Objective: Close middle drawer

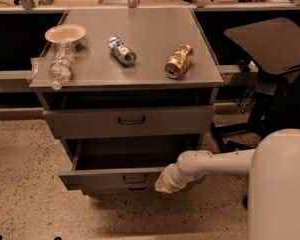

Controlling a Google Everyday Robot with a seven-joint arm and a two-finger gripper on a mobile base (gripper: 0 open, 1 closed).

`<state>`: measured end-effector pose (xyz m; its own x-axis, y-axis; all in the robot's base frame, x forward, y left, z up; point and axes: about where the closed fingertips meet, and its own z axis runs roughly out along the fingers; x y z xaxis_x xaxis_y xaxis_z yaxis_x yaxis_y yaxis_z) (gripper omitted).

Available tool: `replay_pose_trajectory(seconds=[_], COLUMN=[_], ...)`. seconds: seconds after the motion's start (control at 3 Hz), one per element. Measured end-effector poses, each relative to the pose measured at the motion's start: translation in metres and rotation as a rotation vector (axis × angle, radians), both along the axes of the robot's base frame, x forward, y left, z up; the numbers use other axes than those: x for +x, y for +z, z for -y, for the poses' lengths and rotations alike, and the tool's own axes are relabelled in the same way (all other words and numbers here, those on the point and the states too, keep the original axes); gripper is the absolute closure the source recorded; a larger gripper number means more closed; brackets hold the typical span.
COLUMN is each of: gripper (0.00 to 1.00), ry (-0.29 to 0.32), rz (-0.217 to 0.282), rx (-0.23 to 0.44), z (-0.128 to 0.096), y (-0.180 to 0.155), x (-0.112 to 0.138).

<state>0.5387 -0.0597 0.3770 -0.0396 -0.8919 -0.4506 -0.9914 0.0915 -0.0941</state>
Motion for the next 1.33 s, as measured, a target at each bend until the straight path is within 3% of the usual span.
replay_pose_trajectory(seconds=[0.33,1.33], gripper=[1.0,0.27], ry=[-0.012,-0.013], rz=[0.024,0.026], rx=[-0.005,-0.004], z=[-0.0027,-0.0029], y=[-0.0109,-0.0106], x=[0.0059,0.0054])
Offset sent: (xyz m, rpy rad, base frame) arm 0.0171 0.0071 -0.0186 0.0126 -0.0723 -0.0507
